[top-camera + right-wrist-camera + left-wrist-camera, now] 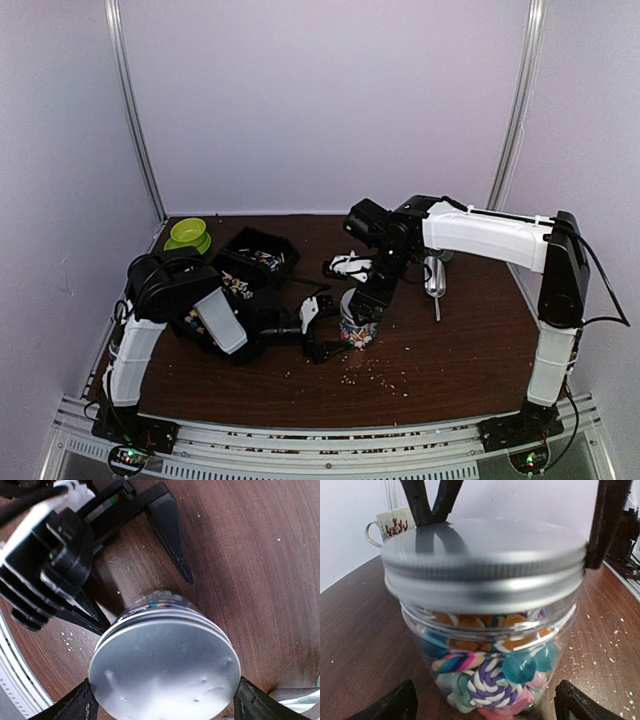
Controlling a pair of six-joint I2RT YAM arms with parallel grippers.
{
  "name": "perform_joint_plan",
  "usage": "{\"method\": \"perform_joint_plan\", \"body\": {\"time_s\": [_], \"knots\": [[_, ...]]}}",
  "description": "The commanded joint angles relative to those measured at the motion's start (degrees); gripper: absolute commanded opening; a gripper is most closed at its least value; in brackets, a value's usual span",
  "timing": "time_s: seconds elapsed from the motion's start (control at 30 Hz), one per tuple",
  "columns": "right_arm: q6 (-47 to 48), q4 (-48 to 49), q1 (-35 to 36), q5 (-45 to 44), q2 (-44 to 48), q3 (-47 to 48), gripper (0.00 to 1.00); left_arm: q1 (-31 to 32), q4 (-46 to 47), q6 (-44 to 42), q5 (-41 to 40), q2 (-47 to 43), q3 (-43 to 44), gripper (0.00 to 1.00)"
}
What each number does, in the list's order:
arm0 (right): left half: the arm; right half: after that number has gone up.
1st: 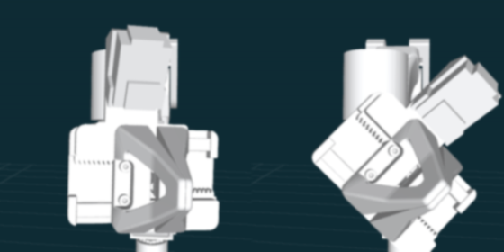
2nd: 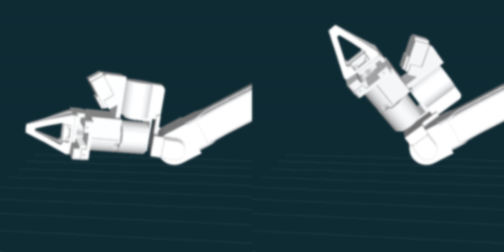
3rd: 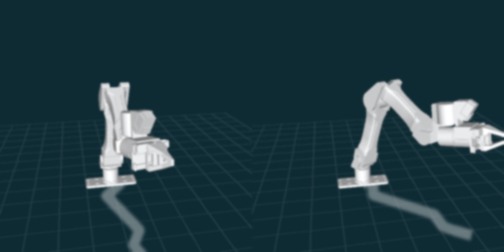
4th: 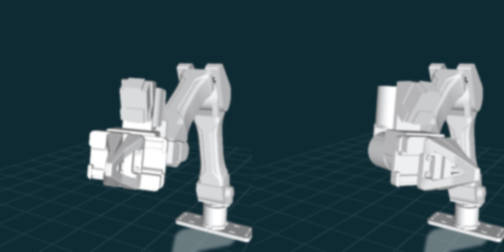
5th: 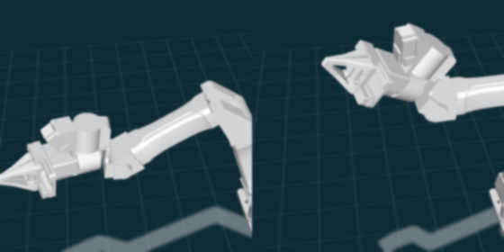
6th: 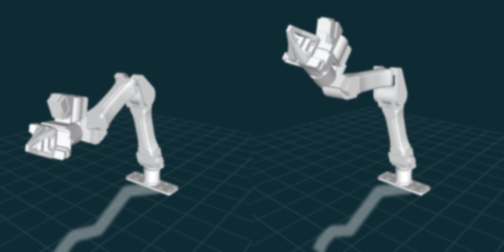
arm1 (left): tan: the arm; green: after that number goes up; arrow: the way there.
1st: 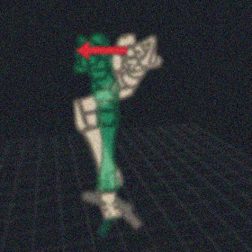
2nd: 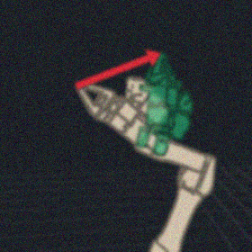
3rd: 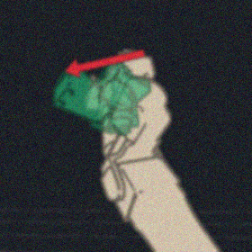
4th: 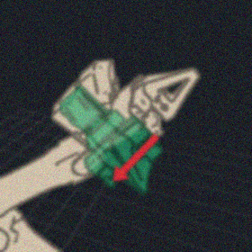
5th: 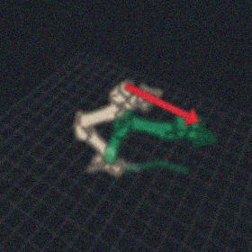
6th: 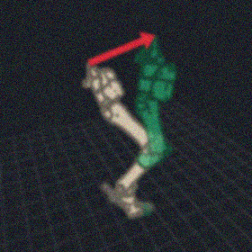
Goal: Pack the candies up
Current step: Hold the packing bottle at the center of the board, then place the box lid on the packing bottle.
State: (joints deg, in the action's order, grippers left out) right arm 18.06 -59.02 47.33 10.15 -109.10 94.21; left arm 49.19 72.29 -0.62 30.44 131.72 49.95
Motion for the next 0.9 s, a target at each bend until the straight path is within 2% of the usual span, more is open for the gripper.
{"method": "perform_joint_plan", "body": {"time_s": [0.0, 0.03, 0.47, 0.87], "knots": [[0.3, 0.19, -0.18, -1.19, -1.13, 2.78, 0.95, 0.21, 2.15, -0.96, 0.46, 0.91, 0.57, 0.98], [0.39, 0.05, -0.21, -1.19, -1.3, 2.93, 1.0, 0.21, 2.15, -0.96, 0.42, 0.97, 0.58, 0.98], [0.31, 0.46, -0.22, -0.03, -0.52, 2.01, 1.0, 0.21, 1.76, -0.96, 0.31, 1.17, 0.8, 0.98], [-2.04, 5.26, -1.31, 3.61, 1.7, -2.21, 1.0, 0.22, 1.73, -1.05, 0.41, 1.15, 0.76, 0.98]]}}
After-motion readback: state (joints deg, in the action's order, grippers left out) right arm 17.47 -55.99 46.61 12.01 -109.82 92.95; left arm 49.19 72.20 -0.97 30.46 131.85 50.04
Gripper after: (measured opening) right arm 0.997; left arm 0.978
